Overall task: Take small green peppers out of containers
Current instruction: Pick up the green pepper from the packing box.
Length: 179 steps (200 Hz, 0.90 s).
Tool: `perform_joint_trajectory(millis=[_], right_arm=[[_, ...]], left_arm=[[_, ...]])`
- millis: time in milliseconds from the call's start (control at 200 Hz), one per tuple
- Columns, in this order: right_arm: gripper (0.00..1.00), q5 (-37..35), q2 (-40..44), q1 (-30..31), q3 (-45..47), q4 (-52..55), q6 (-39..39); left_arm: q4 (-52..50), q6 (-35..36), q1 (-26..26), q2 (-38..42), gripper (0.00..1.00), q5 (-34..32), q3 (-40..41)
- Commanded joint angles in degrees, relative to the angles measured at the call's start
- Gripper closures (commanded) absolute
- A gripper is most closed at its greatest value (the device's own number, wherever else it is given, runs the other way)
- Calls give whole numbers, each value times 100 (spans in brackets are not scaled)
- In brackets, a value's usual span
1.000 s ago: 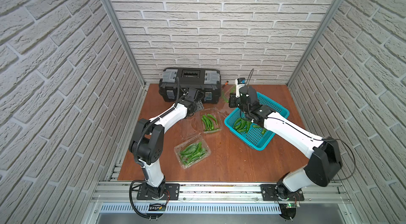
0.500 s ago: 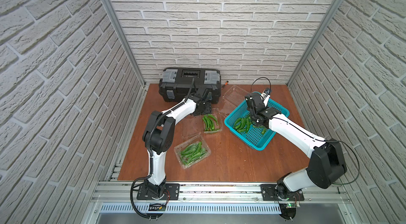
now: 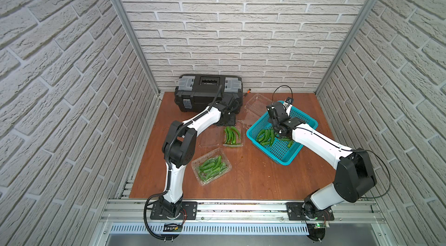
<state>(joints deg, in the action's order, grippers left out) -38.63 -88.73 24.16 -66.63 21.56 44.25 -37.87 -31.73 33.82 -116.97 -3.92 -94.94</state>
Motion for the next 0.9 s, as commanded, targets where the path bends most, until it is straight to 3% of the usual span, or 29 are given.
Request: perform_joint_trajectory(millis=[0,175,475,890], right_arm=[[72,31,-39,7,-96,-195,-30],[73,48,-57,2,-96,-231,-65],[73,119,-57,-25,-69,-238,-35],[73,282,-72,-43,-34,-218,-90]], left_arm=[[-233,357,141,5,33,-267,-222],[-416,381,186,-168,36,-177,-462],[-1006,379,177,-717,50,-97,-993],[-1328,246,124,-1176,57,-197,-1295]])
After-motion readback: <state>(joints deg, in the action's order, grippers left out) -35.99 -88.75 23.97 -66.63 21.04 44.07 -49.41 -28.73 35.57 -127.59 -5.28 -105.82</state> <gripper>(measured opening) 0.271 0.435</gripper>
